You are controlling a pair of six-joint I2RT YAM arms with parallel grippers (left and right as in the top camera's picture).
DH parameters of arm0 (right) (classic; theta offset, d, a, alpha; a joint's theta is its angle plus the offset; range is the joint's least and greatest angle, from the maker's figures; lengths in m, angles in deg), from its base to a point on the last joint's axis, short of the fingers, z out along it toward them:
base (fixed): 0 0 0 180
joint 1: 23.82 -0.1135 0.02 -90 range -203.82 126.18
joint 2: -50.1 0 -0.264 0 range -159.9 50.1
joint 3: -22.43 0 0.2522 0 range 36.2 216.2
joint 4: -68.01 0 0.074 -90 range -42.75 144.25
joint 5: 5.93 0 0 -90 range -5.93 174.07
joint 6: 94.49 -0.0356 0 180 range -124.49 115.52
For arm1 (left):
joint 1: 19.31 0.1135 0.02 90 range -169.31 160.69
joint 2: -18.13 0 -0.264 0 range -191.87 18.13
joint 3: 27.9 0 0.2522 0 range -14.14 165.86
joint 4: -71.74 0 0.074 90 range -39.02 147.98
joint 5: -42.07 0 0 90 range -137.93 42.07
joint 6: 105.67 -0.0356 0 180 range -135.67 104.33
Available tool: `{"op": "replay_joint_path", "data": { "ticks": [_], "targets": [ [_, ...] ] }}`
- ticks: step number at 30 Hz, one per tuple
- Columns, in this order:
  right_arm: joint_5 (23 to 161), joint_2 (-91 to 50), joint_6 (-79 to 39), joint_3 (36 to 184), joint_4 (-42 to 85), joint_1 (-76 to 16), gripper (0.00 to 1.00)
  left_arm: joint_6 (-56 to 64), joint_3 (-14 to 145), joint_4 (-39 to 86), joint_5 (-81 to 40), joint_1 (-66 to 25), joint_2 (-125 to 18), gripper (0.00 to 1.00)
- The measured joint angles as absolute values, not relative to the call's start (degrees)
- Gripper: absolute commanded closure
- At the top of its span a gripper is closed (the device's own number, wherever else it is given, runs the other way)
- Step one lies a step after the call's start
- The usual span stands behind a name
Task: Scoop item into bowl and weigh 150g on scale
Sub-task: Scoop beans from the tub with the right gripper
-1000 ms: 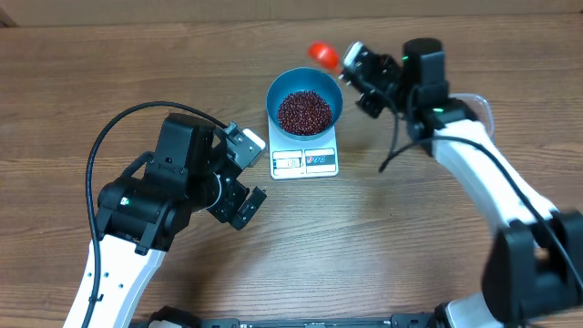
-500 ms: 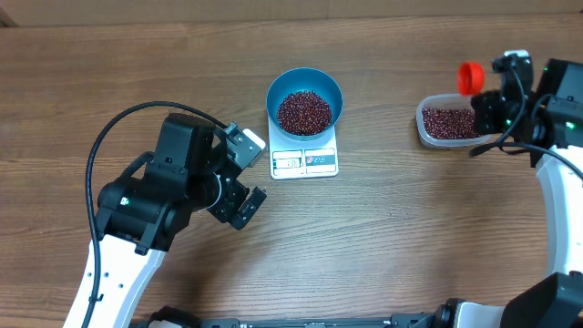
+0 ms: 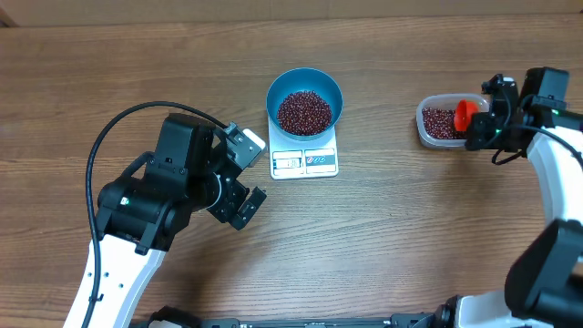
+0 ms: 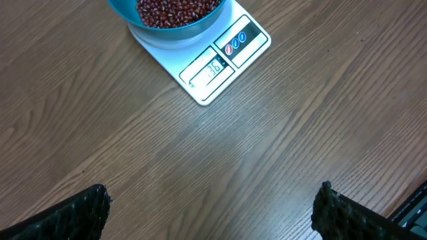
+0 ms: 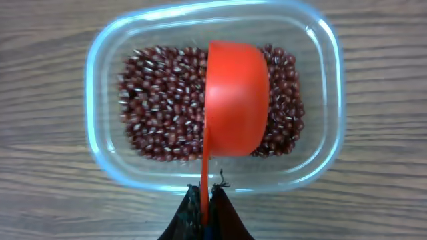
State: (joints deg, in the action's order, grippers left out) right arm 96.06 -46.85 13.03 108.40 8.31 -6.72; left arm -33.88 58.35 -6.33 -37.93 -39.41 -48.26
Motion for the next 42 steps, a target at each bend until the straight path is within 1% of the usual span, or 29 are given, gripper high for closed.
{"op": "replay_joint_path", "data": {
  "ticks": [8, 16, 21, 28, 32, 36, 42],
  "targets": [
    [94.77, -49.10, 12.49, 108.40, 12.97, -7.61, 0.96, -33.88, 58.35, -6.33, -37.93, -39.41, -48.28, 0.00],
    [89.53, -51.02, 12.46, 108.40, 11.51, -11.33, 0.96, -33.88, 58.35, -6.33, -37.93, -39.41, -48.26, 0.00],
    [89.48, -52.64, 12.46, 108.40, 10.96, -13.08, 0.96, -33.88, 58.35, -6.35, -37.93, -39.41, -48.26, 0.00],
    [97.07, -52.68, 11.13, 108.64, 9.34, -11.63, 0.96, -33.88, 58.35, -6.35, -37.93, -39.41, -48.28, 0.00],
    [104.48, -52.73, 8.92, 108.64, 8.51, -8.22, 0.96, -33.88, 58.35, -6.33, -37.93, -39.41, -48.26, 0.00],
    [113.31, -52.86, 5.19, 108.64, 8.34, -2.87, 0.96, -33.91, 58.35, -6.35, -37.93, -39.41, -48.28, 0.00],
    [118.22, -52.86, 1.27, 108.64, 8.21, 1.42, 0.96, -33.88, 58.35, -6.35, -37.93, -39.41, -48.26, 0.00]
  ]
}}
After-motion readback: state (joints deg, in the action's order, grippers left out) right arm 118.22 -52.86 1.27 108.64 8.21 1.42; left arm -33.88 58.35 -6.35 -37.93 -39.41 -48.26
